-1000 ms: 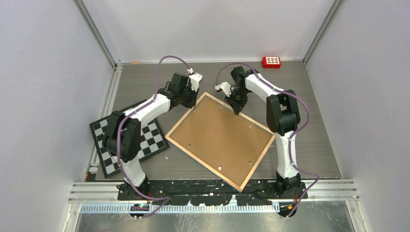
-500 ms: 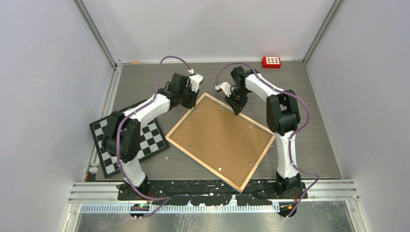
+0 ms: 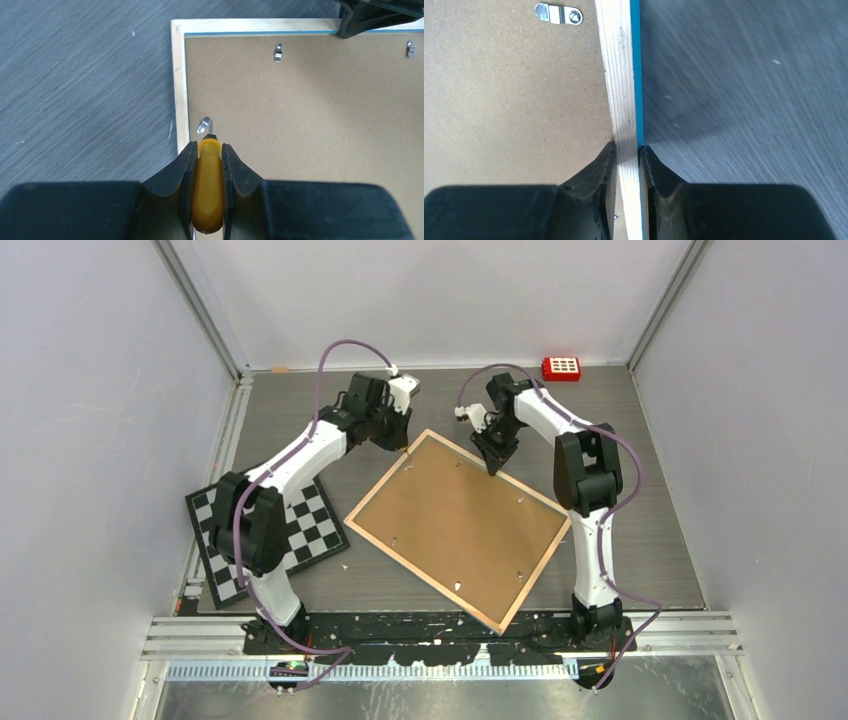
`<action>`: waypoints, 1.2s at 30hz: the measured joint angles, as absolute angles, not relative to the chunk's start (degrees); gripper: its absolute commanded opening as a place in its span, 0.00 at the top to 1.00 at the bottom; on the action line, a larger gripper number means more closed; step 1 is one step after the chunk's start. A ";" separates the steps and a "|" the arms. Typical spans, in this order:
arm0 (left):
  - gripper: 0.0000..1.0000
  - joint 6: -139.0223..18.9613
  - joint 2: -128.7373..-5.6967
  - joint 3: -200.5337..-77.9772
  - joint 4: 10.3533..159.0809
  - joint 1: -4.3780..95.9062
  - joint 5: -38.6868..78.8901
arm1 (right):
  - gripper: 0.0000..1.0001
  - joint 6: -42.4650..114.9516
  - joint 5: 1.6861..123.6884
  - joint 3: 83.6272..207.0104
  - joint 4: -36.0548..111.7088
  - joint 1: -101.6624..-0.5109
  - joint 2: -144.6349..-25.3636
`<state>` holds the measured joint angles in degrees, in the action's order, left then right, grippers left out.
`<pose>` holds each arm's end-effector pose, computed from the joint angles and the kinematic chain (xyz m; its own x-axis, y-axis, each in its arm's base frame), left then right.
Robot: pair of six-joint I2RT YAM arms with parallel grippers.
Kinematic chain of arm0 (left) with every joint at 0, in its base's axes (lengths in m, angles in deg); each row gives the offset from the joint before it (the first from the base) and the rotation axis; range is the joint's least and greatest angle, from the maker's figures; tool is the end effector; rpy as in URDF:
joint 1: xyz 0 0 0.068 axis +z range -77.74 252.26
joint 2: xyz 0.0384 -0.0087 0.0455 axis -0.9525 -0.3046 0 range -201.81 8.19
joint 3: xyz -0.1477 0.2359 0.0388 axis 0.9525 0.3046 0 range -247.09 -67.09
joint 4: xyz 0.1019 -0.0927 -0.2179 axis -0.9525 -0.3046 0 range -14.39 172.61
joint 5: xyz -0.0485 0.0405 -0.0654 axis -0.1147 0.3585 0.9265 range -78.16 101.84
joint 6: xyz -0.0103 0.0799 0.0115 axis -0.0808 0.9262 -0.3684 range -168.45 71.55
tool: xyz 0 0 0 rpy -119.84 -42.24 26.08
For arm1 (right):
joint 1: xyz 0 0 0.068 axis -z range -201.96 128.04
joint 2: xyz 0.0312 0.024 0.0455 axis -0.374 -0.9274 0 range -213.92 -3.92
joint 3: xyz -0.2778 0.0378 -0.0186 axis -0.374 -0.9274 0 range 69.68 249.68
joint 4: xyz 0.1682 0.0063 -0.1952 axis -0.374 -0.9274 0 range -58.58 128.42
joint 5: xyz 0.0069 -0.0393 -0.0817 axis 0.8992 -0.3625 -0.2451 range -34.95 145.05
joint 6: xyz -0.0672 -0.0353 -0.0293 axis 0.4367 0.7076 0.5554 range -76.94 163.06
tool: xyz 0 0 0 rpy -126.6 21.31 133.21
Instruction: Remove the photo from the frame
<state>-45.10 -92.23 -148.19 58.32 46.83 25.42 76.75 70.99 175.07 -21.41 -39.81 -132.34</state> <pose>0.3722 -0.1952 0.2600 -0.5884 0.3427 -0.7323 0.6065 0.7860 -0.1194 0.4245 0.1570 0.1470 -0.6043 -0.7550 -0.2544 -0.7962 0.5841 0.1579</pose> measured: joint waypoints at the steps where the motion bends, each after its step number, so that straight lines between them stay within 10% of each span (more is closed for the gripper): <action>1: 1.00 -45.16 -92.23 -148.78 58.01 47.05 25.60 | 0.99 75.83 71.06 175.66 -21.52 -39.08 -132.71; 36: 1.00 -33.16 -107.16 -172.97 50.39 50.75 32.92 | 1.00 64.12 74.99 172.69 -17.45 -31.54 -131.73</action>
<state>-33.16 -107.16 -172.97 50.39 50.75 32.92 64.12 74.99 172.69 -17.45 -31.54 -131.73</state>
